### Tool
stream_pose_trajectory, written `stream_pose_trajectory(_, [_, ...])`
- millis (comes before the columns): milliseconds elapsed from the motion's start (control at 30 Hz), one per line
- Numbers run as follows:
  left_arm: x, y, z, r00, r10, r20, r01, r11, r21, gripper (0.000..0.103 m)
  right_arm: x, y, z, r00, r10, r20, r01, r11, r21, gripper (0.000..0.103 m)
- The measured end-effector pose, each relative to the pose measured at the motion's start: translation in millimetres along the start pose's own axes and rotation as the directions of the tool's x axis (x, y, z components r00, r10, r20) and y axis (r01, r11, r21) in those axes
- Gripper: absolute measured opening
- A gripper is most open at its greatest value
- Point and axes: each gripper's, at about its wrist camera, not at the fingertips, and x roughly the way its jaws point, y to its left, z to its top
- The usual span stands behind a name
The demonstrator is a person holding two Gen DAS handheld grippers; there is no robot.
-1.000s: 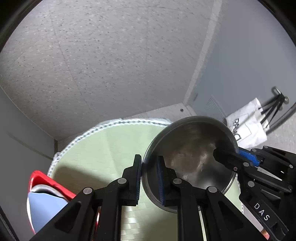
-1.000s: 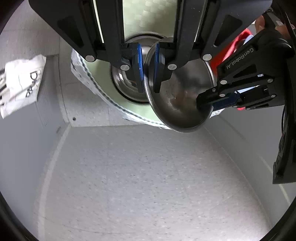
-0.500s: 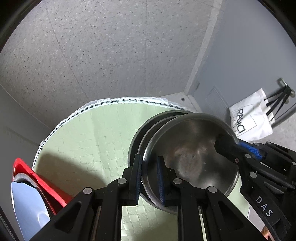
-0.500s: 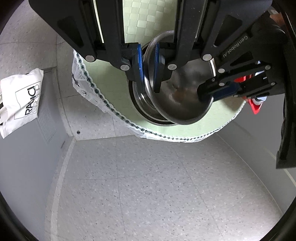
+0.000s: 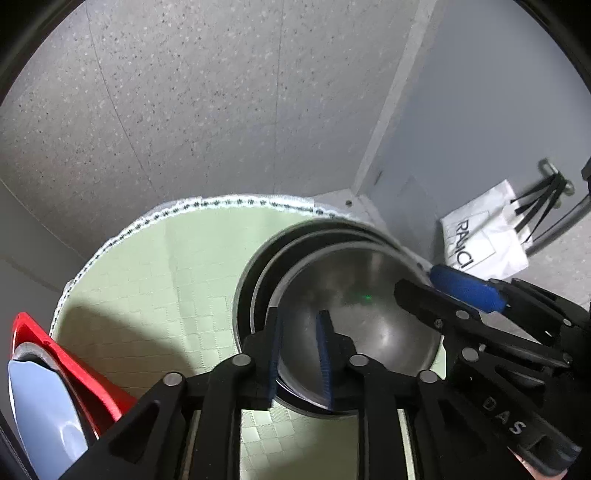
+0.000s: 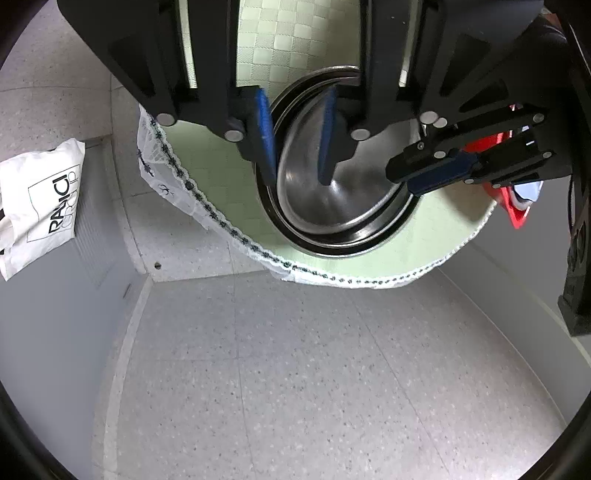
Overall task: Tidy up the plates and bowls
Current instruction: 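Lower the held steel bowl onto the stacked bowls and open both grippers, then grasp the rim of the stacked steel bowls with both grippers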
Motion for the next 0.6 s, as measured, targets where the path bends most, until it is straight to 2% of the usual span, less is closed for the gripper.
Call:
stream_pose_trajectory(33, [-4, 2, 0, 1.0, -0.001, 0.012, 0.001, 1.0, -0.004, 0.027, -5, -1, 1, 1.0, 0.003, 0.012, -0.003, 1.0, 0.006, 0.043])
stream_pose_trajectory(67, [-9, 5, 1, 1.0, -0.003, 0.021, 0.003, 1.0, -0.009, 0.03, -10, -1, 1, 1.0, 0.003, 0.027, -0.003, 1.0, 0.007, 0.044])
stream_pose_trajectory(133, [-17, 9, 0, 0.999, 0.004, 0.041, -0.004, 1.0, -0.018, 0.048, -20, -2, 3, 0.999, 0.005, 0.047, -0.005, 1.0, 0.008, 0.049])
stream_pose_trajectory(167, [-24, 11, -1, 0.998, 0.011, 0.056, -0.01, 1.0, -0.025, 0.053, -24, -3, 3, 0.999, -0.001, 0.053, 0.0, 1.0, 0.011, 0.052])
stream_pose_trajectory(233, [-30, 18, -3, 0.997, 0.026, 0.072, -0.022, 0.998, -0.051, 0.071, -31, -5, 3, 0.997, -0.015, 0.069, 0.014, 1.0, 0.014, 0.066])
stream_pose_trajectory(300, [-35, 26, -7, 0.996, 0.03, 0.081, -0.022, 0.996, -0.09, 0.079, -36, -8, 2, 0.997, -0.028, 0.077, 0.027, 0.999, 0.022, 0.07])
stream_pose_trajectory(467, [-26, 33, -13, 0.999, 0.022, 0.047, -0.016, 0.993, -0.117, 0.081, -28, -19, -4, 0.999, -0.014, 0.042, 0.011, 0.998, 0.064, 0.071])
stream_pose_trajectory(600, [-11, 33, -15, 1.0, 0.028, 0.012, -0.027, 0.993, -0.117, 0.081, -13, -26, -15, 0.999, 0.041, 0.001, -0.041, 0.993, 0.107, 0.071])
